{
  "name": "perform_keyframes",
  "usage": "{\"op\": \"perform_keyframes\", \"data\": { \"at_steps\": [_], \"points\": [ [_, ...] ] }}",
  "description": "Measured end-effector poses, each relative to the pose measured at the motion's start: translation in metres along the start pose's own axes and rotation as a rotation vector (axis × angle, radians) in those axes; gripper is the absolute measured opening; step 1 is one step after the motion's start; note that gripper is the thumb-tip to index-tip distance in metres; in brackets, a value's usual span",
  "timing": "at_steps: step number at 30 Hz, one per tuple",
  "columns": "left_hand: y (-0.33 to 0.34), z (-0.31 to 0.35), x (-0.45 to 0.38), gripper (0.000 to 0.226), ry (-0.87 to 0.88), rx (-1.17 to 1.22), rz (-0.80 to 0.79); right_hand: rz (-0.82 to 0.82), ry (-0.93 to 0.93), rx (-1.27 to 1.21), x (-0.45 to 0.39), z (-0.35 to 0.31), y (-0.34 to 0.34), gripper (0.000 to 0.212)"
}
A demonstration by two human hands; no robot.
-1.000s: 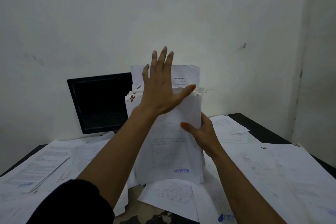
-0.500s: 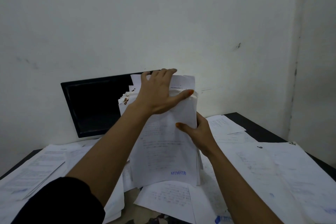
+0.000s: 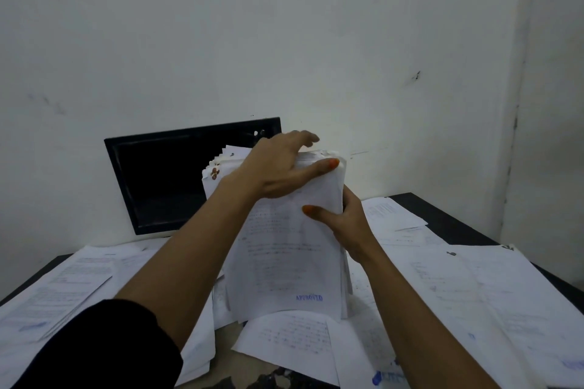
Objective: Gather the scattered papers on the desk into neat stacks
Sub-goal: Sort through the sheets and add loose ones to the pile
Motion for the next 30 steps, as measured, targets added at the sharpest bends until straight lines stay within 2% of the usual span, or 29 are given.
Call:
{"op": "perform_keyframes", "data": {
  "at_steps": [3,5,8,10,12,15,17,20,23,26,28,30],
  "points": [
    [0.003,0.002,0.002,0.095,-0.007,-0.065,-0.130,-0.006,0.012,-0.003,-0.001,0.002,-0.001,0.046],
    [0.000,0.001,0.003,0.096,0.000,-0.025,-0.099,0.001,0.002,0.003,-0.002,0.003,-0.002,0.040],
    [-0.013,-0.016,0.014,0.094,-0.054,-0.067,0.230,0.065,-0.043,0.005,-0.004,0.000,-0.004,0.029],
    [-0.012,-0.041,0.035,0.100,-0.193,-0.052,0.462,0.103,-0.035,-0.010,-0.006,-0.003,-0.009,0.027],
    [0.002,-0.067,0.061,0.114,-0.394,0.116,0.519,0.117,-0.013,-0.053,-0.008,-0.008,-0.015,0.027],
    [0.044,-0.094,0.089,0.130,-0.653,0.512,0.363,0.132,-0.002,-0.099,-0.011,-0.017,-0.021,0.027],
    [0.068,-0.094,0.098,0.127,-0.630,0.843,0.218,0.145,0.016,-0.115,-0.012,-0.021,-0.024,0.028],
    [0.092,-0.077,0.111,0.108,-0.571,1.212,0.003,0.182,0.083,-0.166,-0.017,-0.021,-0.026,0.031],
    [0.107,-0.060,0.122,0.089,-0.568,1.348,-0.092,0.222,0.142,-0.168,-0.018,-0.019,-0.029,0.035],
    [0.120,-0.054,0.127,0.068,-0.615,1.394,-0.097,0.233,0.203,-0.080,-0.019,-0.015,-0.031,0.043],
    [0.126,-0.053,0.130,0.044,-0.708,1.421,-0.056,0.195,0.268,-0.119,-0.019,-0.011,-0.033,0.044],
    [0.130,-0.051,0.133,0.042,-0.794,1.453,-0.033,0.094,0.365,-0.163,-0.014,-0.007,-0.035,0.042]
  ]
}}
Point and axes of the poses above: each hand's wrist, its own x-axis away from the middle knuckle, its own y-axis out of the palm, z = x × y, the point moved 4 cm from there along -x, towards the middle knuckle, and after that the axes turned 14 degrees about -x, right-handed, at the moved point
